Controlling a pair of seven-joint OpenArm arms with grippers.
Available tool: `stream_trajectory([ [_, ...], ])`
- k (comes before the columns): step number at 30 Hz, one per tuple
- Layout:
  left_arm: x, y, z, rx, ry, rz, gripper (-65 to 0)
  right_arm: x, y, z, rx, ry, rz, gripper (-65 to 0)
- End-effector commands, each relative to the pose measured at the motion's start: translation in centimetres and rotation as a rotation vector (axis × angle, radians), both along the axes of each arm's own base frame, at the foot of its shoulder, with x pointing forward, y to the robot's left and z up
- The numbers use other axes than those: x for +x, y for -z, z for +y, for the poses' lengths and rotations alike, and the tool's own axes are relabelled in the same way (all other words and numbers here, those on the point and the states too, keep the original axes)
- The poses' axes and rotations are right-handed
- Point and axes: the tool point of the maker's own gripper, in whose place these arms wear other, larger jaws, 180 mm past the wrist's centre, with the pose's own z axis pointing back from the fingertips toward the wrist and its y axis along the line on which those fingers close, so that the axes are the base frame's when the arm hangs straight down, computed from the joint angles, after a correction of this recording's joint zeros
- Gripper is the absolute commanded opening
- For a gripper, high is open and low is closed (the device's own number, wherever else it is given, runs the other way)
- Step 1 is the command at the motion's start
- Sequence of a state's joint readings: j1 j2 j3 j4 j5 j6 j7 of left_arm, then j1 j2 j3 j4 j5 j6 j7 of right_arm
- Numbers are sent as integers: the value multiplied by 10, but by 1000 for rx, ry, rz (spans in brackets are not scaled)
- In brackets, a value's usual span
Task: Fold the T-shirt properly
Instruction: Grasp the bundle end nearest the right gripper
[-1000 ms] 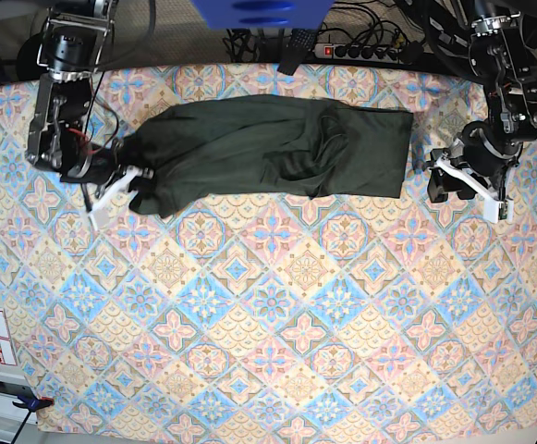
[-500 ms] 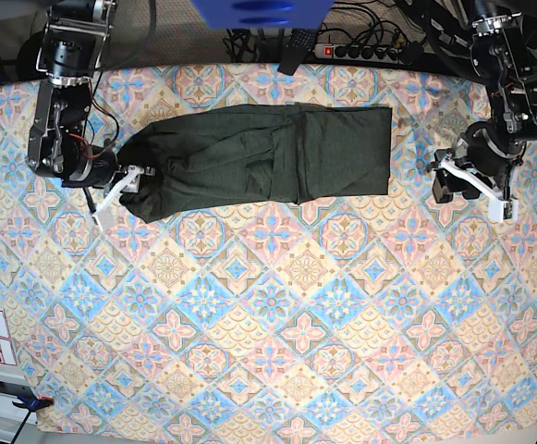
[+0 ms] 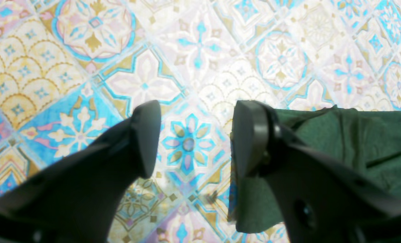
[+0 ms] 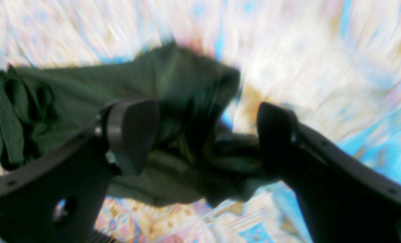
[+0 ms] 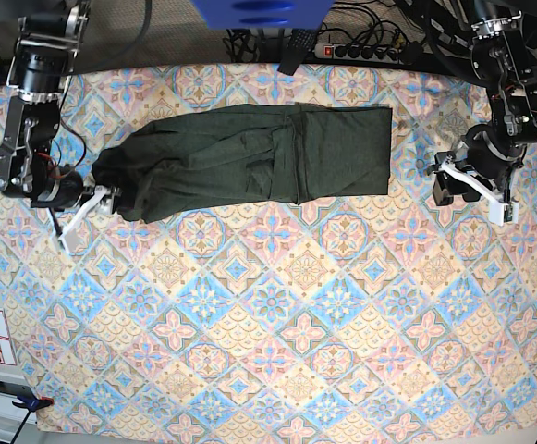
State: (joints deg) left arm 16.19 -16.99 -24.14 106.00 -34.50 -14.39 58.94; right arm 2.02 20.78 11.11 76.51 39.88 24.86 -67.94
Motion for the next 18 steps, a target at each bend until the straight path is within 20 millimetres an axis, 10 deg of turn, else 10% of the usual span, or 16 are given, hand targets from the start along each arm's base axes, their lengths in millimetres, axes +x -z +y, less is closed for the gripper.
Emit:
stream_trajectory([
  [1, 7, -11, 3, 11, 5, -42, -304, 3, -6, -10, -41, -17, -10, -163],
  [7, 6, -10, 3, 11, 5, -39, -304, 20, -5, -1, -192, -162, 10, -160],
  [18, 4, -9, 3, 11, 6, -35, -304, -11, 48, 24, -182, -262, 153, -159],
])
